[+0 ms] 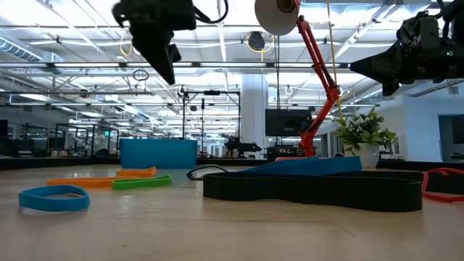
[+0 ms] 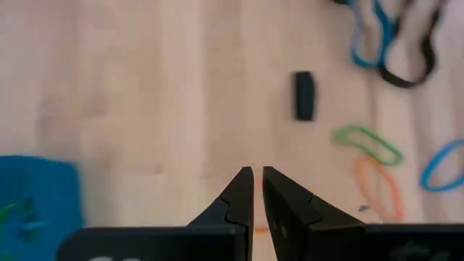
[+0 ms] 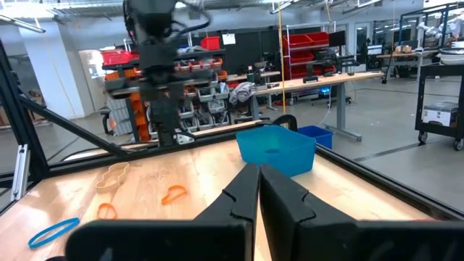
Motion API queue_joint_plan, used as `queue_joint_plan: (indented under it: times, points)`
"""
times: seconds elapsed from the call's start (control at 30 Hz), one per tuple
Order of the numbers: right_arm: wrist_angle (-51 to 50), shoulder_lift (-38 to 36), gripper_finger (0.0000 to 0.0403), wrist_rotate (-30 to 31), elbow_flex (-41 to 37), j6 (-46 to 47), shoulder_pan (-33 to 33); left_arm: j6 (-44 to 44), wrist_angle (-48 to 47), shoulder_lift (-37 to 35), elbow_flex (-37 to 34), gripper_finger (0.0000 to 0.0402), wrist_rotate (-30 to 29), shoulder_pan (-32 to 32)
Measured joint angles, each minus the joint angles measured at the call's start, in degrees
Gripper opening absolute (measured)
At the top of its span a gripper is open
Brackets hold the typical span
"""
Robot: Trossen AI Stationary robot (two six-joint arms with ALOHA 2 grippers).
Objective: Pick and place rubber bands into bin
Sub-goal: Put the top left orange rubber band into the blue container
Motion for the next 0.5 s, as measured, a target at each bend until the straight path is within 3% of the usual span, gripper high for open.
queue_joint_plan:
  times: [0.27,0.5]
  points:
    - [0.01,0.00,0.0009,0.00,0.01,0.02,-0.01,-1.84,1.01,0.07,-7.00,0.0037,-5.76,-6.25]
    - [0.01,0.00,0.0009,-0.01,0.00,0.02,-0.01,1.53,14.98,0.09,-17.32,0.0037,-6.99,-6.46]
